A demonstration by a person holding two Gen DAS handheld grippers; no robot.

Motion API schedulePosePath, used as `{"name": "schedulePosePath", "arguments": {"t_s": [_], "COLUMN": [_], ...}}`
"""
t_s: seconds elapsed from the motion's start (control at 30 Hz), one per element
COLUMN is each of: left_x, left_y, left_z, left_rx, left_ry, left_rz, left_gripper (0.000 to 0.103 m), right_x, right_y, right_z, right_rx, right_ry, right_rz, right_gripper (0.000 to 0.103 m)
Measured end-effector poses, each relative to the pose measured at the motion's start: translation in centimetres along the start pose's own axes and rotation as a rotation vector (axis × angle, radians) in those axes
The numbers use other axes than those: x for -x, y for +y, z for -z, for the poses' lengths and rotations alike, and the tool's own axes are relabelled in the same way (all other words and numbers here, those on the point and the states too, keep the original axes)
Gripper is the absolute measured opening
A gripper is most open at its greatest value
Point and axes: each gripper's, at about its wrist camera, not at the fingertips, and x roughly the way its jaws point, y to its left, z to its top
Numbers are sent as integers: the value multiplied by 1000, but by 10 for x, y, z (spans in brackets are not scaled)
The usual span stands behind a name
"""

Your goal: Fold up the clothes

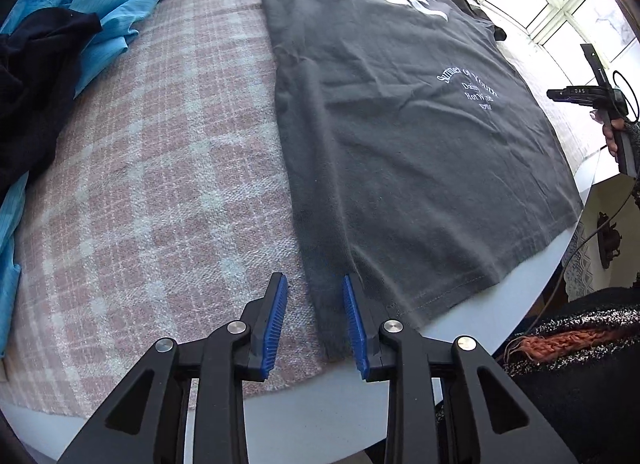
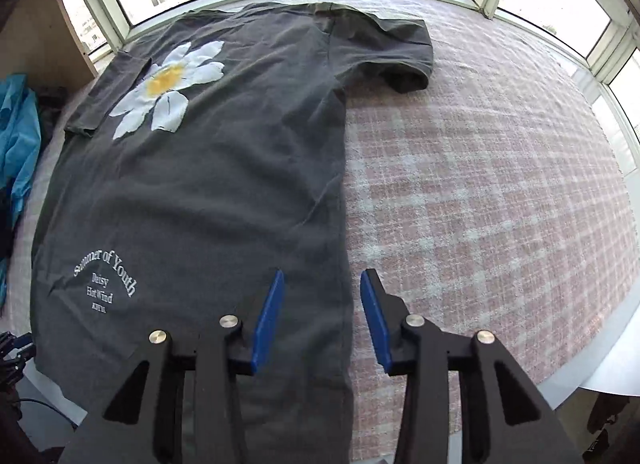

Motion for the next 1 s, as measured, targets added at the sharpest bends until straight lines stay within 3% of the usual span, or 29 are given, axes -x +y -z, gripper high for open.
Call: {"name": "schedulePosePath", "arguments": {"t_s": [0.13, 0.4, 0.47, 0.6, 0.73, 0.87, 0.9, 0.93, 1.0], "left_x": [-2, 0, 4, 17, 23, 28, 28, 29, 32], "left_y": [-11, -17, -17, -18, -19, -18, -17, -17, -16], "left_z": [2, 8, 10, 9, 5, 3, 2, 1, 0], "left_rx": [-25, 15, 35, 39, 35, 16, 12, 9, 4], "left_ry": [-11, -73, -95, -143, -177, -196, -199, -201, -207], "left_rz": [-11, -13, -2, 28, 57, 78, 80, 81, 88], "left_gripper": [26, 5, 4, 4, 4, 4, 4, 4, 4], "right_x": [-11, -32, -54, -104, -125, -139, -139, -138, -138], "right_y": [106, 318, 355, 392, 397, 395, 394, 394, 394], "right_z": [-58, -174, -198, -225, -234, -238, -237, -235, -233], "right_rx": [137, 412, 415, 346, 291, 245, 260, 275, 305], "right_ry": [-6, -19, 10, 116, 166, 209, 201, 194, 179], "right_rz": [-63, -189, -165, -82, 5, -25, -24, -22, -19], "right_gripper": [40, 40, 40, 40, 40, 39, 35, 20, 14]}}
